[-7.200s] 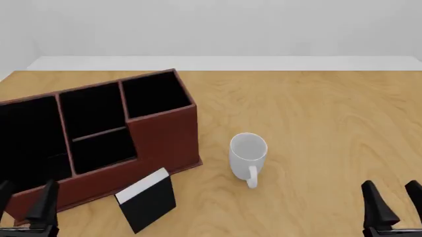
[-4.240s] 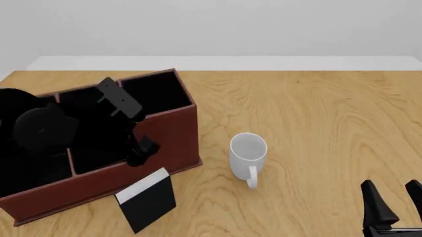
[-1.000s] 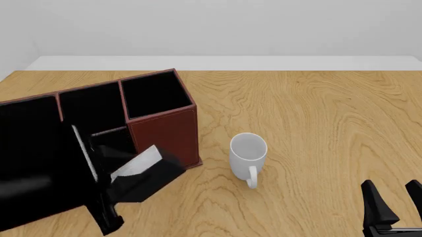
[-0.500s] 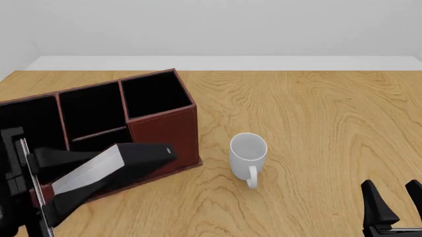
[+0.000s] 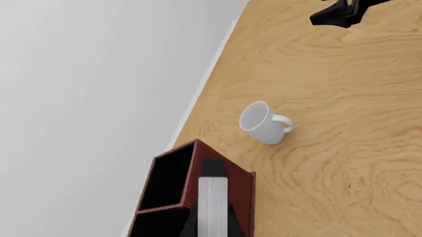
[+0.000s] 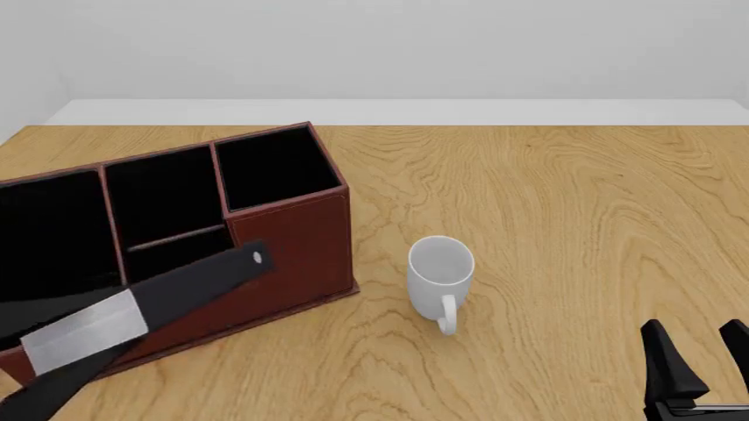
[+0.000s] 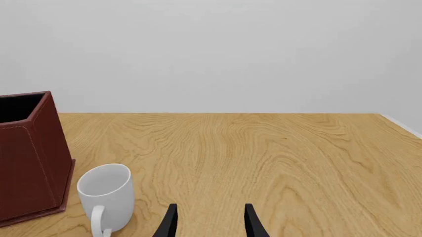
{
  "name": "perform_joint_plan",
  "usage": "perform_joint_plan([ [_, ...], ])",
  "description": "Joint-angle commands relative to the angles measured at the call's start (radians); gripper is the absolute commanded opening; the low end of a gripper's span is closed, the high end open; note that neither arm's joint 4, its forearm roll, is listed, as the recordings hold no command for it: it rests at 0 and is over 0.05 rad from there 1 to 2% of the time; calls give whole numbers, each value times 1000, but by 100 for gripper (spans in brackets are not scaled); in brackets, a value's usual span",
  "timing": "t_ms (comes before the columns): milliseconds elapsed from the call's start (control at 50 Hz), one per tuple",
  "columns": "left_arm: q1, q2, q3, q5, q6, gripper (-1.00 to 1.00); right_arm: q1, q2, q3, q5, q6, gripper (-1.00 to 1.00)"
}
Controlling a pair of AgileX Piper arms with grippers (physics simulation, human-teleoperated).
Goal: Pick up the book and place it in the front compartment of the caddy.
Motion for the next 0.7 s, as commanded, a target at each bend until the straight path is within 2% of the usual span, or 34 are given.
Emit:
perform_joint_plan([
  [20, 1, -97, -3, -18, 95, -100, 0, 0, 0, 0, 0, 100],
  [100, -14, -96, -39, 6, 77, -100, 0, 0, 0, 0, 0, 100],
  [260, -7, -115, -36, -10, 99, -100, 0, 0, 0, 0, 0, 100],
  [440, 5, -154, -21, -48, 144, -100, 0, 0, 0, 0, 0, 100],
  [460, 27, -169, -18, -84, 153, -100, 0, 0, 0, 0, 0, 100],
  [560, 18, -170, -3, -81, 191, -100, 0, 0, 0, 0, 0, 100],
  [700, 51, -126, -53, -48, 186, -100, 0, 0, 0, 0, 0, 100],
])
